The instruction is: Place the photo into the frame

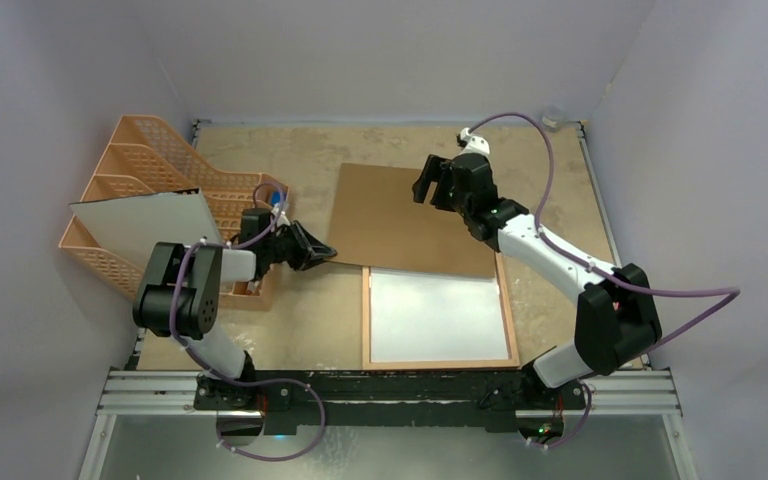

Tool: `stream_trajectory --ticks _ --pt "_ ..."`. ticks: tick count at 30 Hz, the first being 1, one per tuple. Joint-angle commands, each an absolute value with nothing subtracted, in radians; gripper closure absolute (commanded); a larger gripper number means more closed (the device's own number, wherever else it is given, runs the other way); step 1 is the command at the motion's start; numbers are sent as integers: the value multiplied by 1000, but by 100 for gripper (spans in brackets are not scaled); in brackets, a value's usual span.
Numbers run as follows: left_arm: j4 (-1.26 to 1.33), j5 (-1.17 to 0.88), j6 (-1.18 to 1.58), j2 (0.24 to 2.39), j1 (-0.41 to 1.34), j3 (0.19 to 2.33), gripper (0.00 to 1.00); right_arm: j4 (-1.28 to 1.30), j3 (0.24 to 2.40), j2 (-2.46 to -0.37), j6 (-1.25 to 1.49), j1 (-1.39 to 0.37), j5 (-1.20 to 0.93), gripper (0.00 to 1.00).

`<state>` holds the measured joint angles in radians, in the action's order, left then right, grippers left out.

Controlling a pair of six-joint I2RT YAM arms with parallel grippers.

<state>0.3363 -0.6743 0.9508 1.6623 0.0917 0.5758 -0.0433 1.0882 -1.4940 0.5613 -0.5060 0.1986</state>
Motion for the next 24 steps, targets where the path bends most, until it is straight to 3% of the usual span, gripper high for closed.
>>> stream_trajectory --ticks 1,5,14,24 --pt "376 -723 950 1617 75 621 89 -80 1101 -1485 567 -519 199 17" --pt "325 -751 952 1579 74 672 100 -85 1105 -1474 533 -524 198 17" --pt "18 -773 977 1542 74 916 100 -77 1148 -1410 175 -573 104 14" --pt "2 -814 1122 1578 71 1107 100 -4 1189 -1383 -82 -755 132 12"
